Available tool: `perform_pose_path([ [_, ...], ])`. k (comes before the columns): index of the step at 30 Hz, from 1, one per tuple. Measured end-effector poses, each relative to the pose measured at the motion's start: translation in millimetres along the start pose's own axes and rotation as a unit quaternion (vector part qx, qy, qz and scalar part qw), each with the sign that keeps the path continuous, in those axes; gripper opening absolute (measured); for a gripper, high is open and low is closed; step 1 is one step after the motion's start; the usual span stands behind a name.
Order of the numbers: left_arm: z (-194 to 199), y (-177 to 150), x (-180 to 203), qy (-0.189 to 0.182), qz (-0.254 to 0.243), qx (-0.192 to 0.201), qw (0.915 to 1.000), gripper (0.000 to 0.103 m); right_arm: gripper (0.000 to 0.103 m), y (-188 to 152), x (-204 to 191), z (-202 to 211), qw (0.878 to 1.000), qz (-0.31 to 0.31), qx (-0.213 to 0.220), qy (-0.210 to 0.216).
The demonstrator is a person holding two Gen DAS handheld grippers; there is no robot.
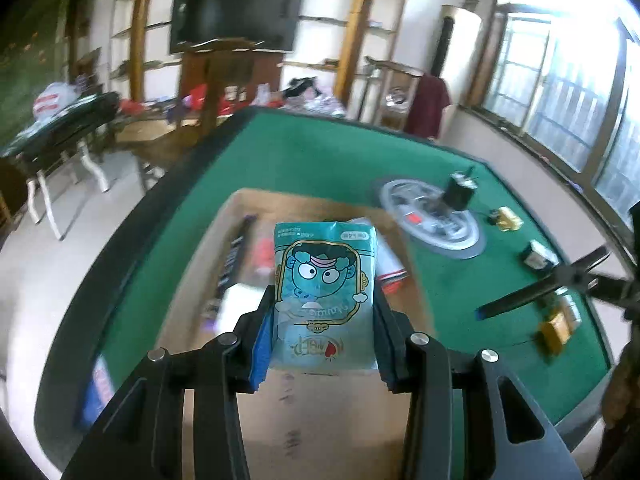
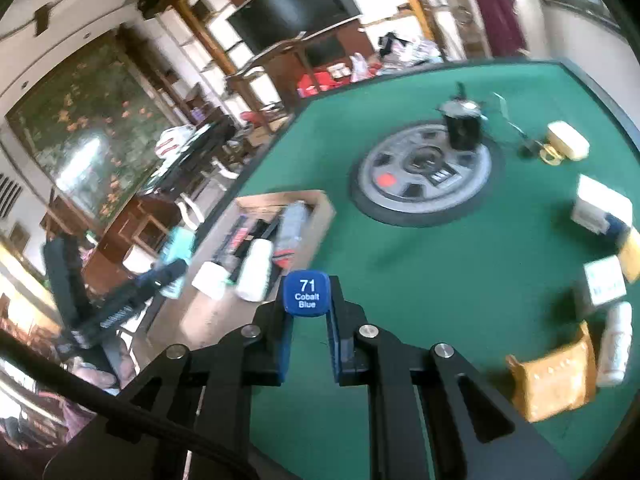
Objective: Organize objects
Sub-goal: 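Lower the tissue pack into the box with left while right lowers the marker in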
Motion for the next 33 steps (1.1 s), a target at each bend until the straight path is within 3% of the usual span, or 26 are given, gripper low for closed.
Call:
perform_pose_path([
  [11,-22.4,-45.7,-44.8,0.049,0.028,-0.053,0.997,0.038,0.013,-18.1,-63.0,-50.8,0.994,0.031,-0.078,0.073],
  [22,-25.7,-62.7,-54.6,0.078,0.005,-0.051,0.9957,0.039,0.014,-44.1,-81.2,-121.1,0.986,0.028,-0.145,0.081],
  [33,-20.9,-68.3,-54.8,0.089,-0.014,-0.035,0.9953,0.042,0.014,-63.1,-80.2,-163.7,0.981,0.045,-0.182,0.041],
])
Point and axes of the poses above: each gripper's, at about its wrist camera, not at the fingertips, and z roughly against the way its jaws point, x to its right, y to its top, the point moved 8 cm from there along -z, roughly the way its jaws point, and after that the axes turned 4 degrees about x, right-handed, at the moved point
